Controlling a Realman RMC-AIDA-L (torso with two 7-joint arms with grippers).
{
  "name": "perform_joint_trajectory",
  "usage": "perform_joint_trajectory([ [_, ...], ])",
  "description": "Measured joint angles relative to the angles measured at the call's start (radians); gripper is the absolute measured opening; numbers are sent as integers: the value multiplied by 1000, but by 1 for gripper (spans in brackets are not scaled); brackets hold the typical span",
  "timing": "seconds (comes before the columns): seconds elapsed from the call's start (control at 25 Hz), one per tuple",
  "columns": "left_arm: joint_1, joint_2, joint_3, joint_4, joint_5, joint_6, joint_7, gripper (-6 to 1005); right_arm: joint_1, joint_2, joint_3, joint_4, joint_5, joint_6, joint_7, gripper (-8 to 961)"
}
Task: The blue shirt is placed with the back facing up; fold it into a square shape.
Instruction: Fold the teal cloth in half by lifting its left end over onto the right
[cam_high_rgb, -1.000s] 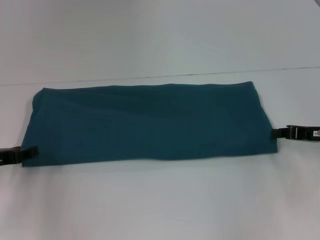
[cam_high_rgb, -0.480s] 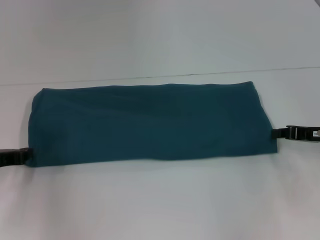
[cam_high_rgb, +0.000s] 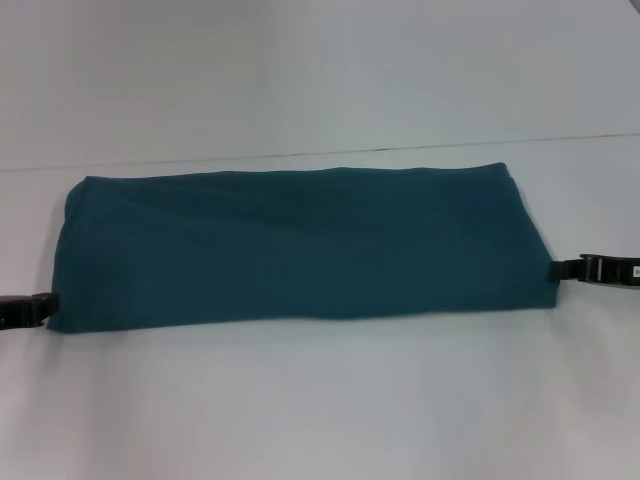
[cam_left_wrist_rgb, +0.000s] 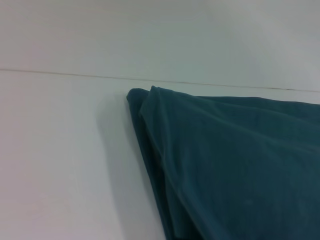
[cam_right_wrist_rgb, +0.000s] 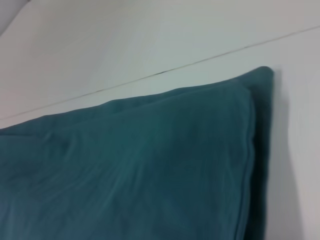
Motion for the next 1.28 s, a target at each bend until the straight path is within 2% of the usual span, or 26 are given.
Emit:
perform_joint_trajectory([
  [0.4,17,11,-8,54,4,127,-4,49,-23,0,46,-3,0,-14,-26,9],
  [0.88,21,12,-13,63,5,128,-37,52,-22,0,55,-10,0,-29,-37,9],
  [1.12,17,5,-9,59,7,95,-45,130,-18,0,53,-11,0,-29,-38,10],
  [1.28,10,4,-4,45,8,75,-46,242,-17,0,52,-11,0,-29,-38,10],
])
